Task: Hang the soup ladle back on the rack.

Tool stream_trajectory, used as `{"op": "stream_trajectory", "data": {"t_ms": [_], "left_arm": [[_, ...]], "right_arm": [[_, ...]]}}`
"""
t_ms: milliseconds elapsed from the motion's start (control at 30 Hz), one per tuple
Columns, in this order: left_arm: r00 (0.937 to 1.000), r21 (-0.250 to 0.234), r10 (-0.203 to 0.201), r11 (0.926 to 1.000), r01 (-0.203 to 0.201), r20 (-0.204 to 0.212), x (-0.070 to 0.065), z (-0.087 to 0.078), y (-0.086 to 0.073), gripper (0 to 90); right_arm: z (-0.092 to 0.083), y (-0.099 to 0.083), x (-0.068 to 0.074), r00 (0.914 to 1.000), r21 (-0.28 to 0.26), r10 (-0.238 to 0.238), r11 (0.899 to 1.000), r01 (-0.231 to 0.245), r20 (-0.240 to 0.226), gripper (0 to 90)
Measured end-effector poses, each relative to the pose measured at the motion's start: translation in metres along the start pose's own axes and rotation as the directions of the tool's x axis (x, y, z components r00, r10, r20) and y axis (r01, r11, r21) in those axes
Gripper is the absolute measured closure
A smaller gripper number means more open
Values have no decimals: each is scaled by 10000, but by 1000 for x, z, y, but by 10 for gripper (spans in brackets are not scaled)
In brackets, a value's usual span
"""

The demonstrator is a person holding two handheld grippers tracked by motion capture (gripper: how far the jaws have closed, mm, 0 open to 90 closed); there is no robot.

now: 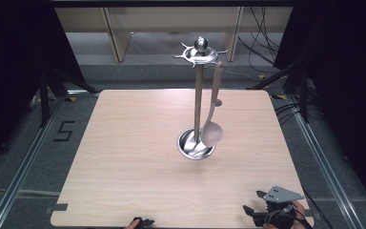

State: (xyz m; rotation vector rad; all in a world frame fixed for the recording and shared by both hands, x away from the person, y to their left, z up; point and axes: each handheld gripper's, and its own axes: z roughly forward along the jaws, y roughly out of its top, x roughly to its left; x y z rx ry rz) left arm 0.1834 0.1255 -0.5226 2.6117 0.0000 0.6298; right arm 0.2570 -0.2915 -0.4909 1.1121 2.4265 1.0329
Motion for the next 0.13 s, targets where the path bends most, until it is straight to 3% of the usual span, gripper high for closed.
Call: {"op": "stream_trajectory", "data": {"t_ms": [33, 67, 100, 133], "left_arm": [[9999, -104, -165, 9998, 165, 13, -1, 1, 0, 149], [9999, -75, -121, 9999, 121, 24, -1, 0, 0, 150], [9999, -128, -126, 9998, 126, -27, -1, 1, 0, 150], [9999, -19, -123, 9999, 123, 74, 0, 0, 0, 150]], "right_arm": [[0, 0, 0, 10000, 61, 54, 10000, -53, -70, 277], [0, 0, 1, 9996, 12, 130, 9999, -130, 234, 276], [-1, -1, 3, 9991, 56, 375, 9993, -376, 194, 276], [0, -1, 2, 9995, 14, 267, 9996, -267, 170, 274]]}}
